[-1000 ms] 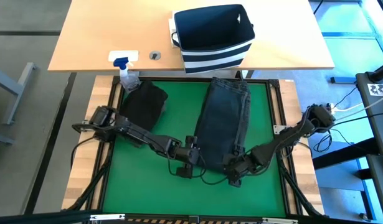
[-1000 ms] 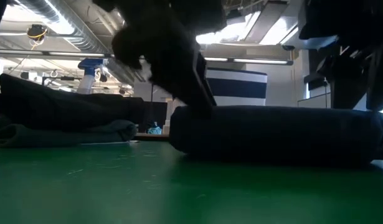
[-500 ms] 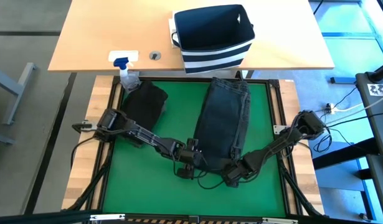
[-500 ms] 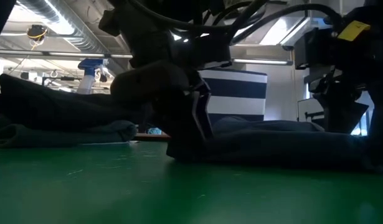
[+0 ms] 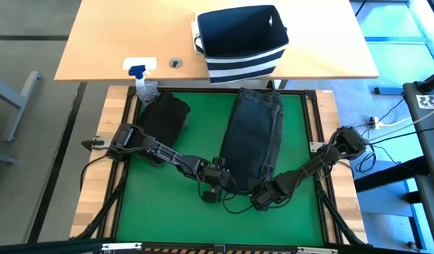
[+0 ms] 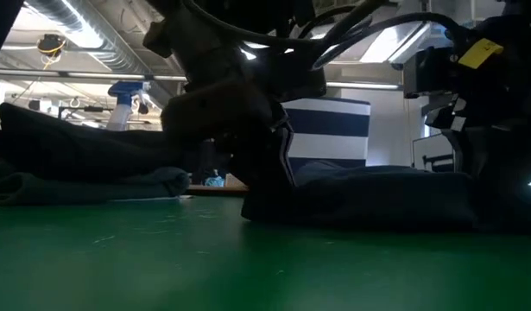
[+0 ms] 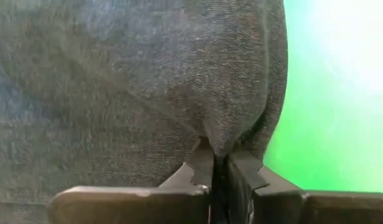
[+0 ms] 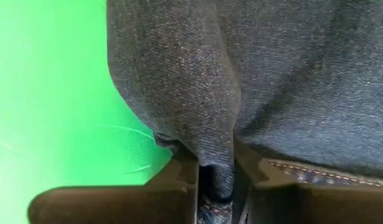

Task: Fold Laundry from Bin
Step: Fold the blue pants

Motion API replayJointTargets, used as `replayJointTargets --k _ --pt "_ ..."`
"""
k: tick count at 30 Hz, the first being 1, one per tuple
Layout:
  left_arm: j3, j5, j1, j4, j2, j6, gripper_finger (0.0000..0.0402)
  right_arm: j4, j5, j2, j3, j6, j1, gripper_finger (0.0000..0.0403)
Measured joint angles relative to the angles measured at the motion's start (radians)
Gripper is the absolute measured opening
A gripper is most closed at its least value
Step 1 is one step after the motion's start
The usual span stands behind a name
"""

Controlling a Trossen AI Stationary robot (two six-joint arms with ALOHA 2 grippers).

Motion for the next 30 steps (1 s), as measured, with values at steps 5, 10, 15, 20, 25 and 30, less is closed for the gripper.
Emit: replayJointTargets --k 5,10,15,20,25,30 --pt "-0.009 0.101 -0.024 -0.041 -0.077 -0.137 0.001 -0.004 -0.021 -0.026 0.055 0.0 0.041 0.0045" --pt "-0.008 0.272 -0.073 -0.051 -0.196 -0.323 0.0008 0.01 -0.088 -0.059 0.143 0.0 0.113 0.0041" --pt "-0.008 0.344 -0.123 -0.039 -0.292 -0.457 0.0008 -0.039 -0.111 -0.07 0.238 -0.038 0.175 0.004" --pt "-0.007 0.295 -0.131 -0.033 -0.432 -0.532 0.0012 -0.224 -0.102 -0.131 0.358 -0.132 0.17 0.004" --pt "-0.008 0.262 -0.077 -0.02 -0.559 -0.569 0.0013 -0.351 -0.089 -0.23 0.453 -0.239 0.099 0.004" --pt "-0.007 0.278 0.009 -0.011 -0.618 -0.569 0.0014 -0.385 -0.27 -0.35 0.471 -0.281 -0.044 0.004"
